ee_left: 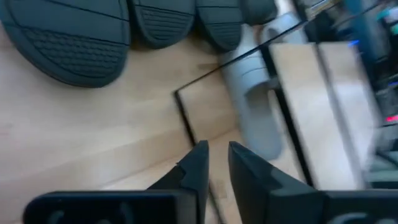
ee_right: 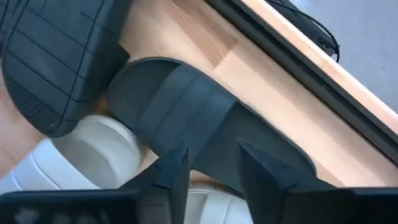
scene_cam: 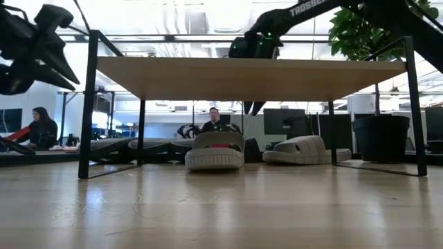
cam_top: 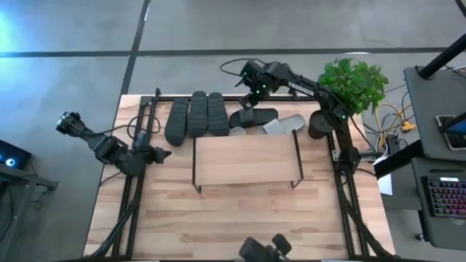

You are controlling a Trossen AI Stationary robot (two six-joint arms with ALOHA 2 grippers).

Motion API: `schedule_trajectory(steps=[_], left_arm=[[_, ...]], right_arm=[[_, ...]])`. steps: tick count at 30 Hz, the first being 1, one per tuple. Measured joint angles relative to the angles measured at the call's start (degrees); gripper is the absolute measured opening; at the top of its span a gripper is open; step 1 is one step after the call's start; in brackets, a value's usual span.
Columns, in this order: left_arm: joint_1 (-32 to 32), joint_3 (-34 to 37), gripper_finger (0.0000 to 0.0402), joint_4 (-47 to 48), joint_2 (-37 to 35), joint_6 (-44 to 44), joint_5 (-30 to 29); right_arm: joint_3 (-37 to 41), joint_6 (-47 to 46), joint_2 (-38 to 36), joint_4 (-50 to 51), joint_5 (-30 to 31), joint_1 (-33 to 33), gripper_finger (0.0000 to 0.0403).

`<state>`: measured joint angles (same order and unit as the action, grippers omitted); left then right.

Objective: Pick and place slides into the shelf
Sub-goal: Put the black slipper on the shelf

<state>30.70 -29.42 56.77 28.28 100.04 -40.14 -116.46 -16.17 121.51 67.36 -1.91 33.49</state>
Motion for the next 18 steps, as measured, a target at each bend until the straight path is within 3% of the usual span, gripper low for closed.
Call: schedule_trajectory(steps=[7,14,18], left_arm=[[0.0,0.7,0.0099,-1.6,-1.7,-5.1,1.1],[0.0,1.0,0.0105,-2.2,-2.2,-14.9,8.9],[0.0,1.5,0.0106,-2.5,-2.6,-15.6,9.1]], right_arm=[[0.7,-4.4,2.5,0.2,-3.3,0.3,0.0177],[2.8,-9.7,4.5,-1.0,-4.2,-0.1,0.0187],[3.6,-10.8,5.0,-2.2,-4.9,0.7,0.0187]])
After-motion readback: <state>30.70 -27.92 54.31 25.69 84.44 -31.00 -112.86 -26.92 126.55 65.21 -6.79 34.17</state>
